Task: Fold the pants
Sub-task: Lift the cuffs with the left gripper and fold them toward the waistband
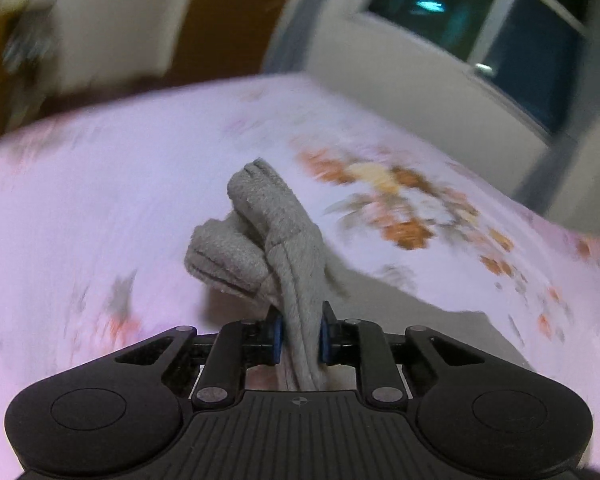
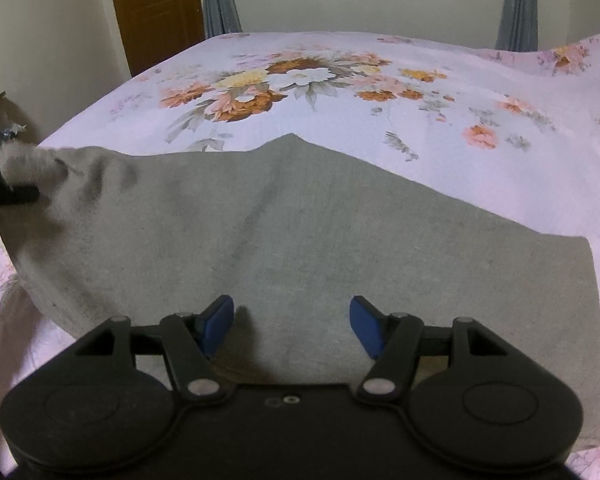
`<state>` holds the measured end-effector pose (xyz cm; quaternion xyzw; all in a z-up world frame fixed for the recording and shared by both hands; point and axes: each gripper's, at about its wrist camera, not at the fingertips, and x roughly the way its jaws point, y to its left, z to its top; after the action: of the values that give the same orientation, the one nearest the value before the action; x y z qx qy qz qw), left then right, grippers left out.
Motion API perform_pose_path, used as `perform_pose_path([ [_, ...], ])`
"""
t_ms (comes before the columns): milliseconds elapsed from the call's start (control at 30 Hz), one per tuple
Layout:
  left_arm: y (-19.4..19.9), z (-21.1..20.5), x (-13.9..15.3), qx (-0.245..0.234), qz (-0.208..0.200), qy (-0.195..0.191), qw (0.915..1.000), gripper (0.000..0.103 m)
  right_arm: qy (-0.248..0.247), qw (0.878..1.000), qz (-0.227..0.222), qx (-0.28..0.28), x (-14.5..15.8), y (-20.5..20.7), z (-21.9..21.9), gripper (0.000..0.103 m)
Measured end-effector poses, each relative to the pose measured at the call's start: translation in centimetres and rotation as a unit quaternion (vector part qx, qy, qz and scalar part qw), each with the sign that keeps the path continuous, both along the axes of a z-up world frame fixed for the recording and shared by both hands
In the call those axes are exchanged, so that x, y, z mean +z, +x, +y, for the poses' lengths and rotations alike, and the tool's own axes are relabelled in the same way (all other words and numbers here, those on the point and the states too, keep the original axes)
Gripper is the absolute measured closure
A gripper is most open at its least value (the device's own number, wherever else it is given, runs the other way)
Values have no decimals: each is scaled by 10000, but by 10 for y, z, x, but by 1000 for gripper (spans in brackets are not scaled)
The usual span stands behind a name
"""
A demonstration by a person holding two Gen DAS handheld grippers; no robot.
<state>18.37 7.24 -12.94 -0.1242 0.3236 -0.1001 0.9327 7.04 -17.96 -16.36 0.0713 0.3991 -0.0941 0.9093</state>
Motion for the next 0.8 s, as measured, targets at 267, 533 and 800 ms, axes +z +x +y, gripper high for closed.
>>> perform_pose_path([
  [267, -44, -107, 44, -1839, -970, 852, 9744, 100, 226, 9989, -137, -391, 1, -26, -33, 39],
  [533, -63, -160, 18, -2002, -89, 1023, 9744, 100, 409, 9963, -282, -699, 3, -54, -69, 38],
  [800, -21, -83, 11, -848, 618, 762, 9916, 98, 770, 9949, -374, -534, -3, -43, -64, 37],
])
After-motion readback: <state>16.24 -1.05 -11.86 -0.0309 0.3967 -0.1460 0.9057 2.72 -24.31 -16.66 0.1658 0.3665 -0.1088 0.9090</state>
